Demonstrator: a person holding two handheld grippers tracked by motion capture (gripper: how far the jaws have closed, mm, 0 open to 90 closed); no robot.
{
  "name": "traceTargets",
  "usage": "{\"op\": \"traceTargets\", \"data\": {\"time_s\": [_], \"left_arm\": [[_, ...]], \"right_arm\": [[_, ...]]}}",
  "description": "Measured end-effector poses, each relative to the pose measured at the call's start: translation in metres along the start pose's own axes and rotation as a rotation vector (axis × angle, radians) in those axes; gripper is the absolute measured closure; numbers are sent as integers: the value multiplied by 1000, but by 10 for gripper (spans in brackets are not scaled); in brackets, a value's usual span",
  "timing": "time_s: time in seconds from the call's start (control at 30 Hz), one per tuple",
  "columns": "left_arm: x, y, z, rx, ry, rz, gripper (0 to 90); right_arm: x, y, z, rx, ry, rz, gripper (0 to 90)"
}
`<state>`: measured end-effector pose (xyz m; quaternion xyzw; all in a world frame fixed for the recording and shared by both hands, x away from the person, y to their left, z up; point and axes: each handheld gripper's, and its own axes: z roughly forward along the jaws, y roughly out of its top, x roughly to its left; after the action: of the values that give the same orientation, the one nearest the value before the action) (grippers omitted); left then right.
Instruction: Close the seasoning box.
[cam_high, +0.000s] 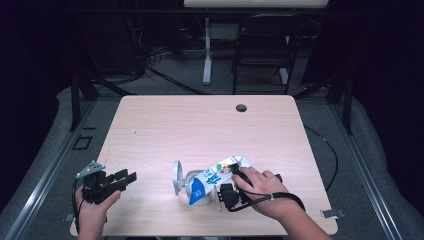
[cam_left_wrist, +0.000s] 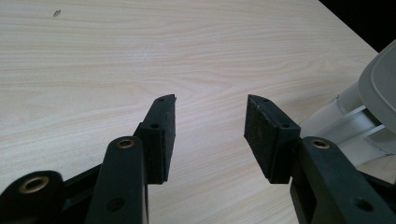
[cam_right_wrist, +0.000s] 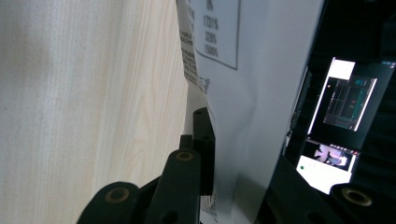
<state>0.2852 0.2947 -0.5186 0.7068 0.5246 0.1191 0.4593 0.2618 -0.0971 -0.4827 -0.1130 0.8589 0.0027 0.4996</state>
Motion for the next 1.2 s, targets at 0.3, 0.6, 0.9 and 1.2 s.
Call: {"op": "traceTargets", "data": {"time_s": [0.3, 0.6, 0.9, 1.2], "left_arm": [[-2, 2, 2, -2, -6, -1, 537], [-3, 4, 1, -12, -7, -5, 537], [-5, 5, 3, -11, -4, -7, 537], [-1, 2, 4, -3, 11, -12, 536]], "right_arm": [[1, -3, 0, -12, 19, 71, 853], [3, -5, -1, -30, 37, 130, 858], [3, -9, 0, -48, 70, 179, 861], [3, -12, 4, -92, 104, 248, 865]]}}
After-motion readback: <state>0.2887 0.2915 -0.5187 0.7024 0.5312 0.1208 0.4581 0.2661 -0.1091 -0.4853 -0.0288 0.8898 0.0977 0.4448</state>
